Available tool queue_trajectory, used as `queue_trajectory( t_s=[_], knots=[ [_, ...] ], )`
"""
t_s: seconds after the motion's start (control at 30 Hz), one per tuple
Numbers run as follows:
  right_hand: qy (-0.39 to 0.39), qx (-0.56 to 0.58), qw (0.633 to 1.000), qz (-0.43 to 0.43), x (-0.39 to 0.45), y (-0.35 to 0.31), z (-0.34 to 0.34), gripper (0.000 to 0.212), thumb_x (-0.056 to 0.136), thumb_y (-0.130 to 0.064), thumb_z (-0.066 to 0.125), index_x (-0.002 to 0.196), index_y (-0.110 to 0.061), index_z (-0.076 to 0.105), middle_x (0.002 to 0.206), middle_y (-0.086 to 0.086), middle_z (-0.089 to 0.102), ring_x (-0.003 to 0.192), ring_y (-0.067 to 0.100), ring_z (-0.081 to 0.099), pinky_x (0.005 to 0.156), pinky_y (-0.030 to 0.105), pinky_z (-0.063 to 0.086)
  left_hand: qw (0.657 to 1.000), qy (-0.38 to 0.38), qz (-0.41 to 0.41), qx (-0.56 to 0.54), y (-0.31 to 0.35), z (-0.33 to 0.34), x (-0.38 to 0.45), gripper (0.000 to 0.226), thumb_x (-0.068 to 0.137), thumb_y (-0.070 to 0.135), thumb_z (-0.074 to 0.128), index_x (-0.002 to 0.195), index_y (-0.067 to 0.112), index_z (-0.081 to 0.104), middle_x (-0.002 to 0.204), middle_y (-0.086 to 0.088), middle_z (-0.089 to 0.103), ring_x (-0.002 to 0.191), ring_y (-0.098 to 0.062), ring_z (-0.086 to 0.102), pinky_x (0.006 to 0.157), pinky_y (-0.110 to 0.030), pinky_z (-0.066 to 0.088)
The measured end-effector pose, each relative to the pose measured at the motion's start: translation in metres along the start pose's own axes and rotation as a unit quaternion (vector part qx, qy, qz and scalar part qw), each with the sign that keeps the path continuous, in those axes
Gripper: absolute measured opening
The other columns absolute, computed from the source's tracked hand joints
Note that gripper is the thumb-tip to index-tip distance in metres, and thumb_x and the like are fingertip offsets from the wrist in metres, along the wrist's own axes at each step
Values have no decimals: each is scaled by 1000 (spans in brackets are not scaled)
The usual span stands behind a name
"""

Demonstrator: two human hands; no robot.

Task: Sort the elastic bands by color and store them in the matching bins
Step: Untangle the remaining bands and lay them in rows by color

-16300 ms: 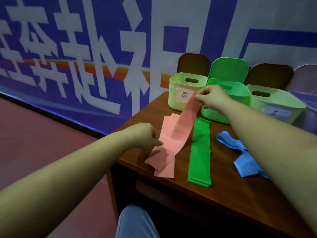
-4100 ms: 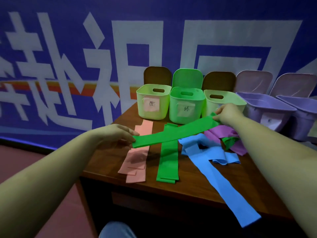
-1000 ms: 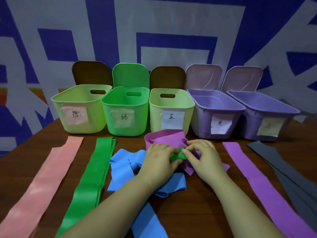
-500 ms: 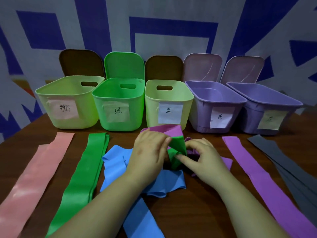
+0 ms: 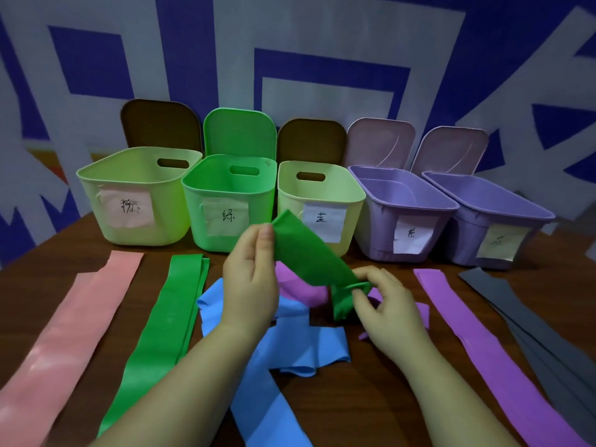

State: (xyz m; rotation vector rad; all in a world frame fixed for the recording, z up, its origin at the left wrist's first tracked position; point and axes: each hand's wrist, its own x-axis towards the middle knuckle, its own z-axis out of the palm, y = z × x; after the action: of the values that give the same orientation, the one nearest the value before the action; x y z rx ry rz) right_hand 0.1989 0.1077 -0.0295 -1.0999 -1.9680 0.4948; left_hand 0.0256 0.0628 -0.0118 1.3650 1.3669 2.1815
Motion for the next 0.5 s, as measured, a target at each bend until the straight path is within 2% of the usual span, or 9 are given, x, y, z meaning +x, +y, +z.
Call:
queue_trajectory(
  t_s=[0.03,0.07,0.13,0.2,0.33,0.37,0.43,0.5],
  knots=[
    [0,65,997,39,-1,-3,-3,31,88,-3,55,88,-33,61,86,-15,61,58,7,58,59,47,57,999,21,-34,-30,2,-1,3,35,95,39,39,80,13,58,79,-19,60,77,-38,57,71,-46,50],
    [3,138,988,67,-1,-5,-5,37,88,4,55,88,-32,61,84,-12,65,59,10,64,52,44,57,995,41,-72,-58,3,-2,6,35,98,35,40,81,12,60,82,-21,62,80,-38,59,76,-51,51],
    [31,251,965,75,1,-7,-9,38,86,16,52,92,-21,62,79,-8,72,71,7,68,59,29,58,984,69,-135,-92,2,-5,11,36,101,30,38,79,19,65,83,-10,67,84,-28,63,84,-52,51],
    [34,314,946,74,4,-10,-11,35,84,19,51,94,-13,62,77,-7,74,77,4,69,66,17,54,979,76,-158,-100,0,-7,14,42,101,29,38,73,25,68,81,0,71,86,-22,66,86,-49,53],
    [56,360,926,99,8,-7,-16,29,87,12,51,96,-14,63,78,-4,75,78,6,70,64,17,54,962,125,-201,-137,-1,-9,20,36,103,25,36,80,22,64,68,9,71,68,-6,68,68,-32,56],
    [68,361,923,112,9,-4,-18,30,88,9,51,97,-16,63,80,-4,75,80,8,71,64,18,55,956,143,-208,-150,1,-10,22,35,103,25,35,81,22,62,67,9,70,66,-5,67,68,-30,56],
    [103,375,911,139,12,5,-23,33,91,6,49,103,-22,62,81,-4,74,80,8,70,63,21,55,944,184,-217,-168,1,-14,28,33,103,24,36,81,22,60,73,7,69,67,-8,66,70,-31,56],
    [138,397,892,168,14,13,-29,38,94,4,45,112,-27,59,82,-7,70,76,7,67,64,23,54,931,218,-231,-179,-1,-19,33,30,103,24,35,82,22,56,79,2,63,67,-13,63,63,-29,56]
  ],
)
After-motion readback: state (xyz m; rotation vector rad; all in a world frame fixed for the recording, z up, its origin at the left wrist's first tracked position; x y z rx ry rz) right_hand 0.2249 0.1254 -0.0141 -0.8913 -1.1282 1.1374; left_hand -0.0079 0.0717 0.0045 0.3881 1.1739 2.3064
